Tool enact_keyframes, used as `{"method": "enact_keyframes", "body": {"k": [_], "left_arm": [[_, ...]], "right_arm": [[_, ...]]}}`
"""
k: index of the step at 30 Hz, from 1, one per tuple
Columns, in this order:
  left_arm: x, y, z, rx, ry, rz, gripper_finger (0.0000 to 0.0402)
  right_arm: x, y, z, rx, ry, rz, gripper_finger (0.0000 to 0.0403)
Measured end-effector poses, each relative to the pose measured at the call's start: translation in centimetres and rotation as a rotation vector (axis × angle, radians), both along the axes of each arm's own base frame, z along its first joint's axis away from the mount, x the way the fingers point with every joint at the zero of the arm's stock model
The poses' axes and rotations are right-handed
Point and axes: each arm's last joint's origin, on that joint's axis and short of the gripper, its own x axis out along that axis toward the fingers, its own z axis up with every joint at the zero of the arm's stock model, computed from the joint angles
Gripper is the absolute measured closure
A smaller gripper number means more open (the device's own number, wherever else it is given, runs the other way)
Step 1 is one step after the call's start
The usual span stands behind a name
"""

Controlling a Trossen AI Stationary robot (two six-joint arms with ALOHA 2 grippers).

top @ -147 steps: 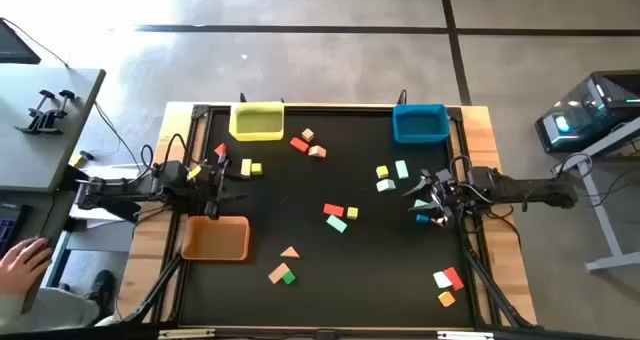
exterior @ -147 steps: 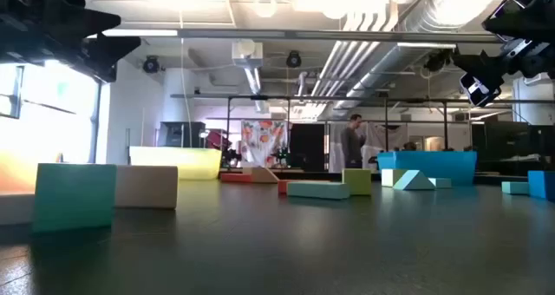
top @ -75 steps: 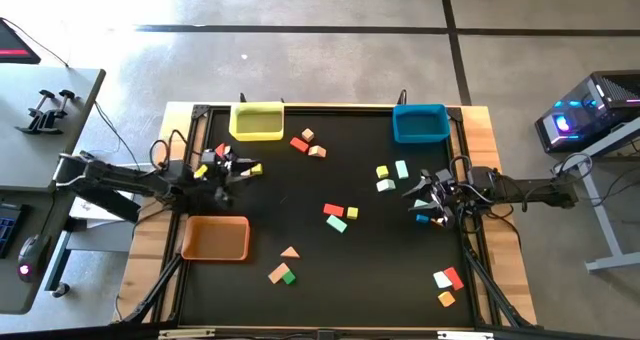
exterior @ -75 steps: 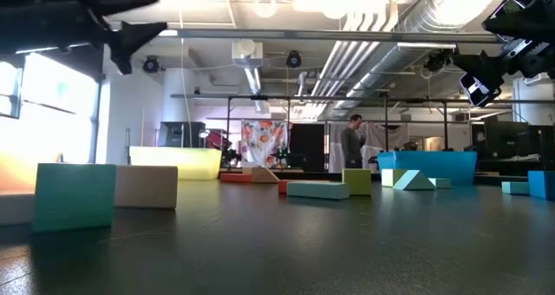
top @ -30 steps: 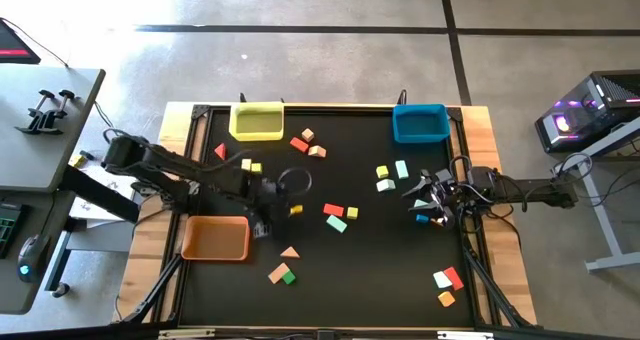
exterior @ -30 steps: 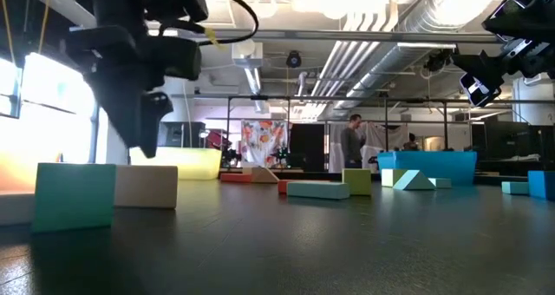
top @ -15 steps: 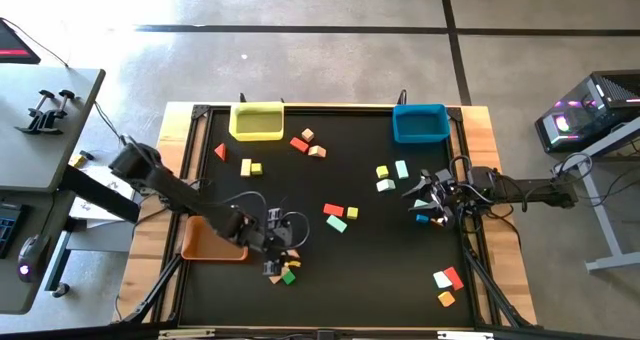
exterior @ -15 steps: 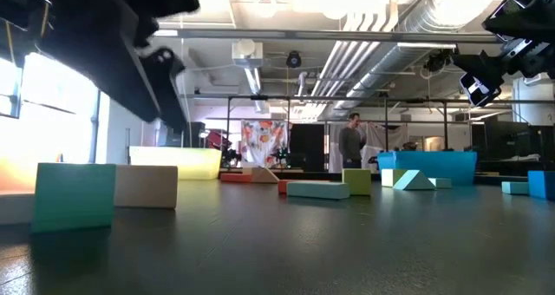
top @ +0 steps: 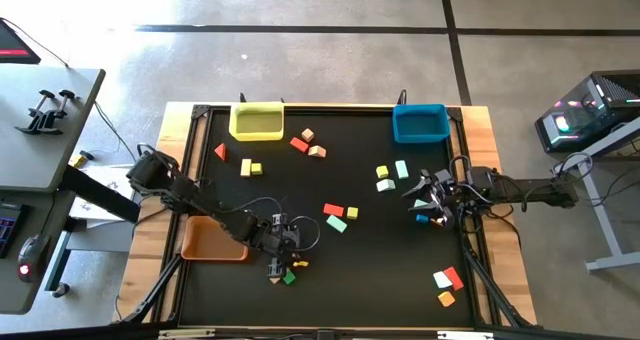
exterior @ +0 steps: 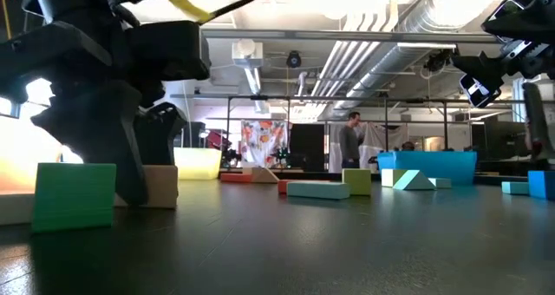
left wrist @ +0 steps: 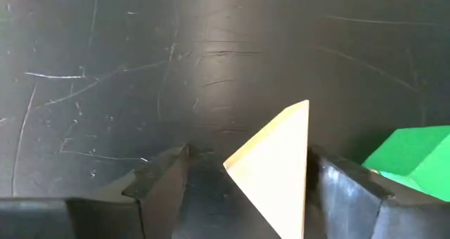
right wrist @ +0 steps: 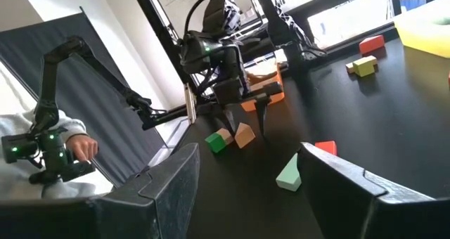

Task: Sort blocks by size
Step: Put the brown wooden block into the orange bin

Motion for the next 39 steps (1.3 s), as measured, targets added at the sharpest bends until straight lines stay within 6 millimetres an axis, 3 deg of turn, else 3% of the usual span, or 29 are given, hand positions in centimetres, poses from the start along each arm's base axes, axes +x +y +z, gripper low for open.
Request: {"method": "enact_keyframes", "body": {"k": [6,11,15,19,22,27,33,39], "left_arm": [[0.1,0.3,0.0,0.011,0.003,-0.011,0.0226],[-0.3,1.0,1.5,0.000,0.038,-0.009,0.0307],[-0.6,1.7,4.6,0.078,0.049,0.021,0.0307],[-1.5,2.3,9.1,0.200,0.001,0.090,0.0307],[-2.6,2.6,12.3,0.264,-0.063,0.159,0.0307],[-5.2,2.8,16.1,0.269,-0.120,0.232,0.0307],[-8.6,2.3,17.8,0.208,-0.073,0.215,0.0307],[-11.2,1.4,17.6,0.165,0.060,0.238,0.0307]], "right_arm": [[0.0,0.0,0.0,-0.001,-0.001,0.000,0.0166],[0.0,0.0,0.0,-0.002,0.000,0.000,0.0166],[0.0,0.0,0.0,-0.001,0.000,0.000,0.0166],[0.0,0.0,0.0,0.000,0.000,0.000,0.0166],[0.0,0.0,0.0,0.000,0.000,0.000,0.0166],[0.0,0.0,0.0,0.001,0.000,0.000,0.0166],[0.0,0.0,0.0,-0.001,-0.001,0.000,0.0166],[0.0,0.0,0.0,-0.001,-0.001,0.000,0.0166]]}}
